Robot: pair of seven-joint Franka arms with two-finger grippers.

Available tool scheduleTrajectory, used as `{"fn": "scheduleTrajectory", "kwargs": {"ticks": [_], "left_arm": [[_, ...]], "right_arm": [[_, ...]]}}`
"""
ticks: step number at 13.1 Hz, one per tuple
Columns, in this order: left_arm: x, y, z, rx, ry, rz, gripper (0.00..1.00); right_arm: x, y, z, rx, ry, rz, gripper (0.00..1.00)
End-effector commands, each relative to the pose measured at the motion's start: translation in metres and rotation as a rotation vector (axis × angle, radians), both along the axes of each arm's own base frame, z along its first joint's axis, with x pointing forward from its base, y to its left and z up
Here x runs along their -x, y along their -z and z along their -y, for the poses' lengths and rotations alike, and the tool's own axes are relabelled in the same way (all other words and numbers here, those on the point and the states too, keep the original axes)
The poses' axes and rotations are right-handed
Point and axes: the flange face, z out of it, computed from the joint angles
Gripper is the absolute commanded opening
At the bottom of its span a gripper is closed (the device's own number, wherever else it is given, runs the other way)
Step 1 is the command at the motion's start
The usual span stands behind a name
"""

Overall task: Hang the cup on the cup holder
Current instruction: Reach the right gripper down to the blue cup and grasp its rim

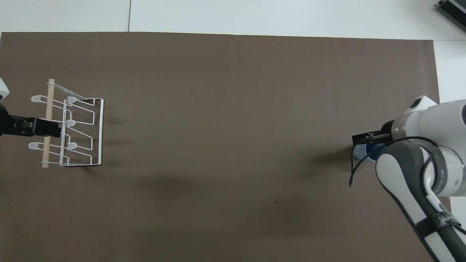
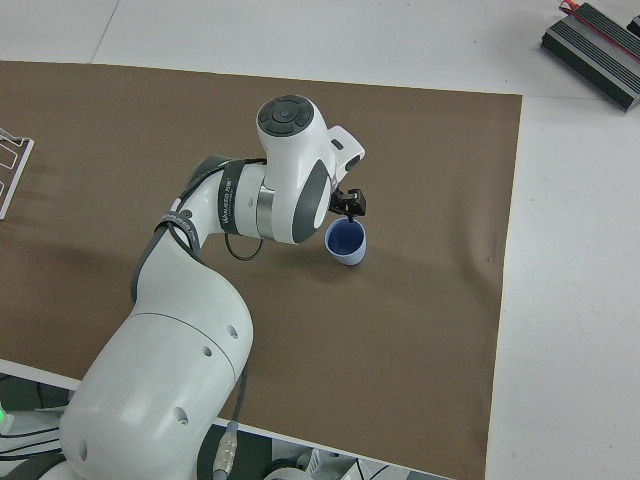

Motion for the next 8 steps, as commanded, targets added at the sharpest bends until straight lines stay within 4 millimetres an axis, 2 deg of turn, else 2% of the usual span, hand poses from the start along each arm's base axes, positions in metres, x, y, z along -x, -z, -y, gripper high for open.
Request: {"fn": "scheduleTrajectory", "kwargs": {"ticks": [1,6,8], "left_arm": [[0.01,0.0,0.002,0.009,0.005,0.022,1.0],[0.01,0.0,0.002,0.009,0.005,0.022,1.0],[0.01,0.0,0.002,0.009,0.005,0.022,1.0]], "right_arm": [[0.0,0.011,-0.01,0.011,-0.012,0.006,1.0],[0.009,0.026,-0.01,0.008,0.009,-0.017,1.0],[0.008,0.026,-0.01,0.008,0.009,-0.006,1.0]]}}
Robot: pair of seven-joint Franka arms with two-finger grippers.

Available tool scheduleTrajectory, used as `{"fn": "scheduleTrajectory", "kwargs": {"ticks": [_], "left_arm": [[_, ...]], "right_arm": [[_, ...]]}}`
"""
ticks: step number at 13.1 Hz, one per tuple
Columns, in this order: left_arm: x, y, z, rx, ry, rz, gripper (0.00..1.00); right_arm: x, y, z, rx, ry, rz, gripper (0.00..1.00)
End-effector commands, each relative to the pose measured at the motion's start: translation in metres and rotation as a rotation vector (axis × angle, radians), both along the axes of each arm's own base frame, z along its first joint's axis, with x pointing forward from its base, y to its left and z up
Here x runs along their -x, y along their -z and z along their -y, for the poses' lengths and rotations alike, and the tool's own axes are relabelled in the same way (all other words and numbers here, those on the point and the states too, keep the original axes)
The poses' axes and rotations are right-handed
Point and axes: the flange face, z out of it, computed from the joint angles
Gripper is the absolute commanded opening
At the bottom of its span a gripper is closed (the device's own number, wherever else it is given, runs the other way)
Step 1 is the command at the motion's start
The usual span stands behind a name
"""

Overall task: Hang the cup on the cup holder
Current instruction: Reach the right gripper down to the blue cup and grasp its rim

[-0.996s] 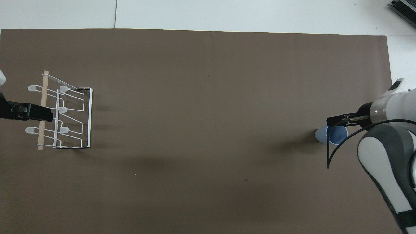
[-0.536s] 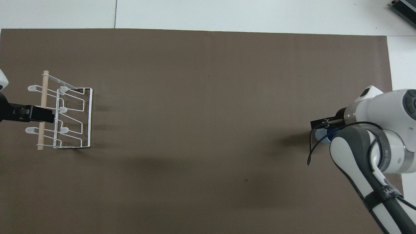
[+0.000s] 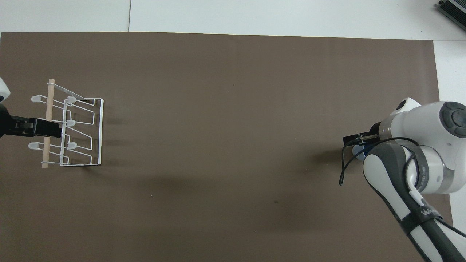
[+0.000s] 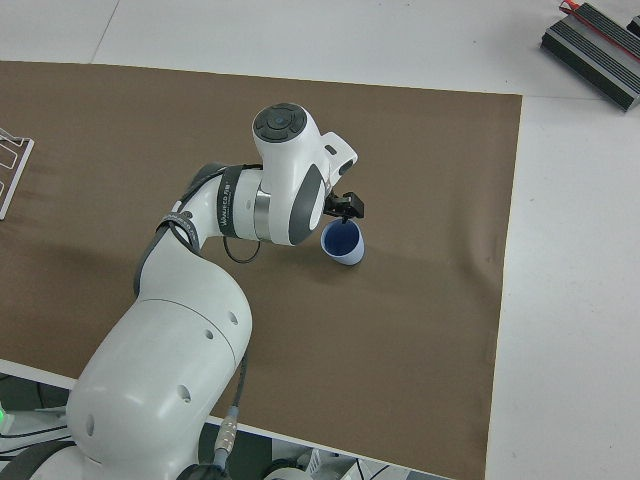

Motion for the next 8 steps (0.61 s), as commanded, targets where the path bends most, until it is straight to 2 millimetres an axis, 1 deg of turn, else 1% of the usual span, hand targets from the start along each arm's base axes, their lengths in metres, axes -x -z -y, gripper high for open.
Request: {"fn": "scheduleTrajectory", "kwargs": {"ticks": [1,8], "left_arm": [[0.0088,-0.0006,0.0008,0.009,0.004,0.017,1.0],[0.0113,0.0021,0.0016,0.008,0.005,0.019,1.0]], "right_arm": [[0.0074,0.0076,0.0001,0.005,0.015,0.005,1.0],[0.01,0.0062,0.0,0.004,0.012,-0.03,1.0]]}}
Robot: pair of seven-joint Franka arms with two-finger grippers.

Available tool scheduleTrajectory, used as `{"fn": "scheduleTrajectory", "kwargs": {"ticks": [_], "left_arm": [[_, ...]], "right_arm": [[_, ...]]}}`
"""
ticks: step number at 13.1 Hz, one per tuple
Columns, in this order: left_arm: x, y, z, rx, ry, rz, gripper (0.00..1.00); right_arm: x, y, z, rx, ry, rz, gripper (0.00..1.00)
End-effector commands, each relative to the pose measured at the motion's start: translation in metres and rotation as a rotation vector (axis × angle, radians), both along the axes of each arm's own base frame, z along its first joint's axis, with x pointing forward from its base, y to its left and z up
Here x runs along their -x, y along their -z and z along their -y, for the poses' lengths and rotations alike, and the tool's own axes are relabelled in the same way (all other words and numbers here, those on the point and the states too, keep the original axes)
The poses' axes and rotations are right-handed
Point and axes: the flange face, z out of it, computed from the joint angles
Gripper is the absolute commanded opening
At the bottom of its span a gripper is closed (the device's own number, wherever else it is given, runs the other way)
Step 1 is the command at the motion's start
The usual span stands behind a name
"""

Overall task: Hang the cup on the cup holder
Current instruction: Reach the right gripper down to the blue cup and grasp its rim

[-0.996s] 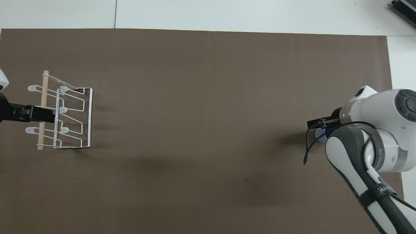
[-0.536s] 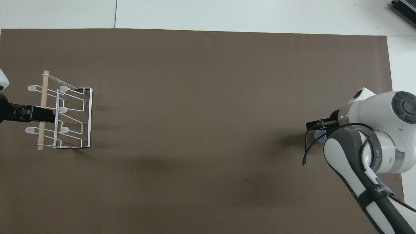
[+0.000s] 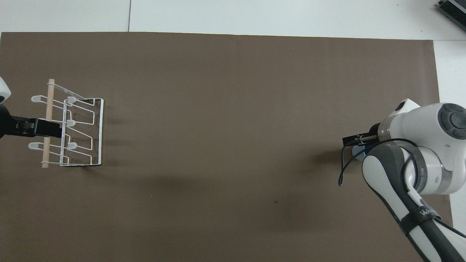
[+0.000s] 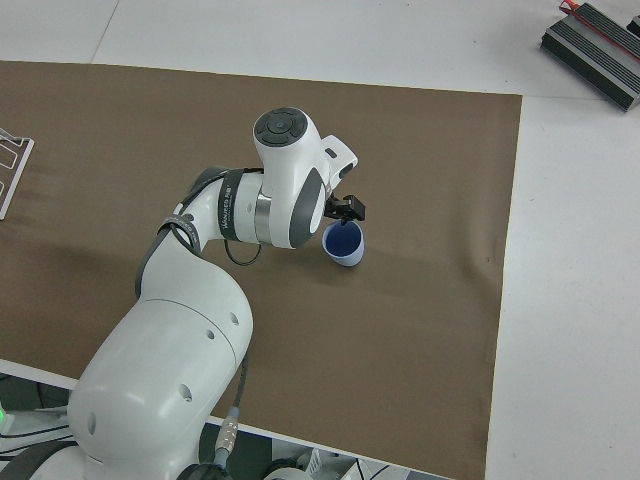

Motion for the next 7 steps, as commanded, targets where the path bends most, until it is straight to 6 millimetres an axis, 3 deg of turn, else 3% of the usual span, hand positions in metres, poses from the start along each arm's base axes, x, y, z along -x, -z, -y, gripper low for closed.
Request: {"fn": "scheduleTrajectory", "kwargs": {"ticks": [1,7], "left_arm": [[0.011,0.002,0.001,0.007,0.004,0.019,1.0],[0.011,0.002,0.0,0.008,0.001,0.022,1.0]], "right_arm": [[0.008,0.0,0.0,0.003,0.011,-0.02,1.0],[0.009,-0.014,0.003,0.003,0.009,-0.034,1.0]]}}
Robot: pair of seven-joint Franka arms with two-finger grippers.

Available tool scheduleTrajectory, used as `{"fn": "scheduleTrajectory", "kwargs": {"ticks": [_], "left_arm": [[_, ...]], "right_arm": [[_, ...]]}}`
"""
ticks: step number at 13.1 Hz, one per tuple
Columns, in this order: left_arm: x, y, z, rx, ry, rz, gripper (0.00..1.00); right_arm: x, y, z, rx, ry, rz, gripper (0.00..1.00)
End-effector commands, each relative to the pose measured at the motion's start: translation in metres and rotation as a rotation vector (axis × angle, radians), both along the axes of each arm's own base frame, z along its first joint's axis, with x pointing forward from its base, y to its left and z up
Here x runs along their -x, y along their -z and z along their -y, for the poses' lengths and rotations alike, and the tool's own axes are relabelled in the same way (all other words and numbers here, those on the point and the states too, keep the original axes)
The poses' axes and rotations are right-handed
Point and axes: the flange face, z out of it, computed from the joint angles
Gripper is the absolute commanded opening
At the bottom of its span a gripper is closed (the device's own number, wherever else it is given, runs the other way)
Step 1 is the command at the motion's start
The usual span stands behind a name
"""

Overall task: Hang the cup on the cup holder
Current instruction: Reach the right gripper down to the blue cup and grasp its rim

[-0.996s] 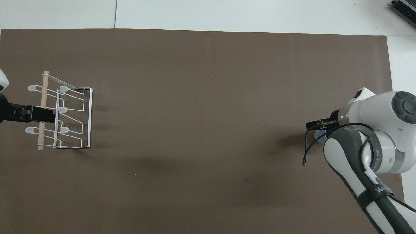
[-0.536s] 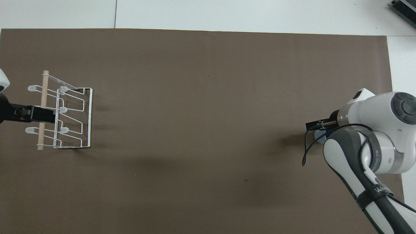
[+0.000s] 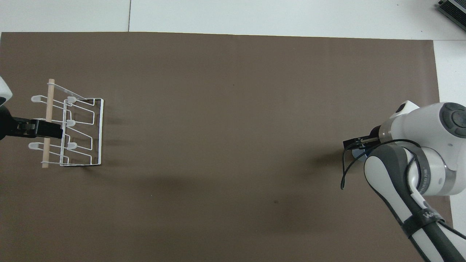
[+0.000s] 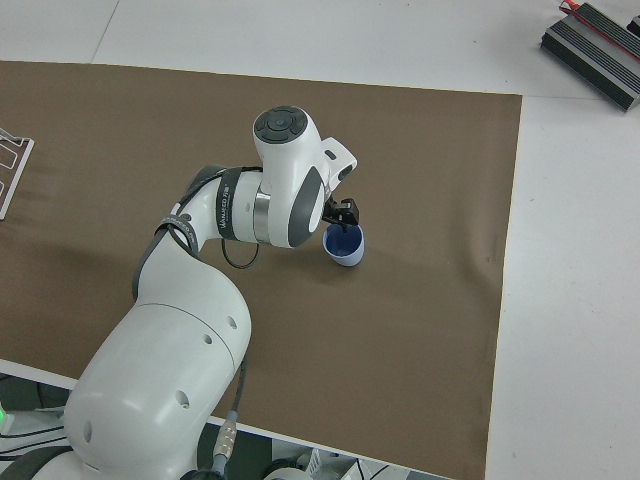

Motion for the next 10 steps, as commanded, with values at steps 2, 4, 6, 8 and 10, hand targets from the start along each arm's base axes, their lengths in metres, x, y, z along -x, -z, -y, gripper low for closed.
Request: {"fn": "scheduleTrajectory", "kwargs": {"ticks": [2,4,6,8,10], "left_arm": [[0.01,0.002,-0.001,0.008,0.001,0.017,1.0],[0.011,0.001,0.0,0.007,0.001,0.02,1.0],[0.011,0.001,0.0,0.007,0.001,0.022,1.0],[0.011,0.001,0.0,0.007,0.001,0.021,1.0],[0.011,0.002,-0.001,0.007,0.001,0.019,1.0]], "right_arm": [[0.004,-0.008,0.005,0.007,0.016,-0.001,1.0],[0.005,-0.007,0.006,0.006,0.017,0.005,1.0],[0.008,0.003,0.007,0.007,0.022,-0.009,1.0],[0.007,0.005,0.007,0.008,0.023,0.003,1.0],[0.007,0.005,0.007,0.008,0.025,0.011,1.0]]}}
